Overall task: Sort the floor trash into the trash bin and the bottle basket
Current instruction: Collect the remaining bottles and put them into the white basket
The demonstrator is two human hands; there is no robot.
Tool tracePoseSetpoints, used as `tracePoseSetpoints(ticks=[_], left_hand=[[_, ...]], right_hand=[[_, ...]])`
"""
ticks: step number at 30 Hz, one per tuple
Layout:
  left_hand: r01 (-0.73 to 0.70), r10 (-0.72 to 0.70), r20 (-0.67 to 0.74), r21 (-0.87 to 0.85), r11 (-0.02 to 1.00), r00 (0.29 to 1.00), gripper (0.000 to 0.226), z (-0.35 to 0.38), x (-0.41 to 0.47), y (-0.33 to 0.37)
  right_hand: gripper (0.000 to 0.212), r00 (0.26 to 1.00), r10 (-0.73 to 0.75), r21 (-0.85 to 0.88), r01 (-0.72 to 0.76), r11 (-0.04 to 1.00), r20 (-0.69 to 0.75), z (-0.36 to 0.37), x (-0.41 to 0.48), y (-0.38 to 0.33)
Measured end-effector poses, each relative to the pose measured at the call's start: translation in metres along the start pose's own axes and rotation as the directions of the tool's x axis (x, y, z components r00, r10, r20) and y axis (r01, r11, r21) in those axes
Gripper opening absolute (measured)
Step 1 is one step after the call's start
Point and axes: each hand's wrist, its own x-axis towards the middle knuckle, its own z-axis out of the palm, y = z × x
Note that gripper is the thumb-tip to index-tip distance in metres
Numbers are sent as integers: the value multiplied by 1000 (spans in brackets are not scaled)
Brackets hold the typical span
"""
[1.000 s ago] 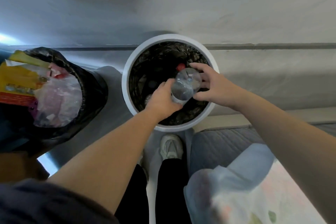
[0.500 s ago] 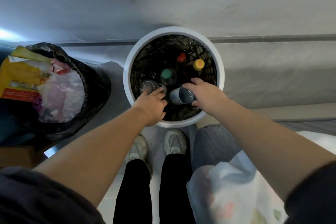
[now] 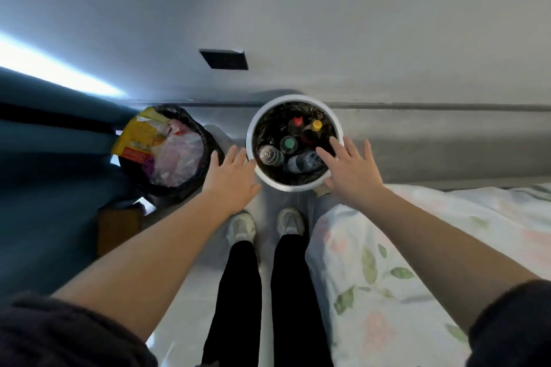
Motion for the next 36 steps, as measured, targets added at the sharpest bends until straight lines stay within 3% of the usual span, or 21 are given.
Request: tracePoseSetpoints(ticks=[8,14,20,25,31,36], left_hand=[[163,-183,-190,-118,980,964,63,-59,-224,-10],[378,-474,-282,-333,864,834,64,-40,-345,3],[538,-746,-171,-592,600,643,67,16,-424,36],[580,-896,2,-763,285,443,69,74,-476,74],[549,-968,146,-836,-12,202,68,137,-534,110],[514,-973,216,-845,-148,75,67,197,-593,133]], right_hand=[[64,977,-51,139,81,987,-205,-110,-163,-75],[69,935,-258,97,288,953,-242,-149,-218,-131],[71,835,-517,-101,507,856,-190,-159,-242,-183],[71,690,-719,-255,682,686,-88,-155,-275,-238],[69,487,-873,-406,802,438,21,-136,-321,-319],[69,367,-929,-484,823,297,54,-97,-382,-384]])
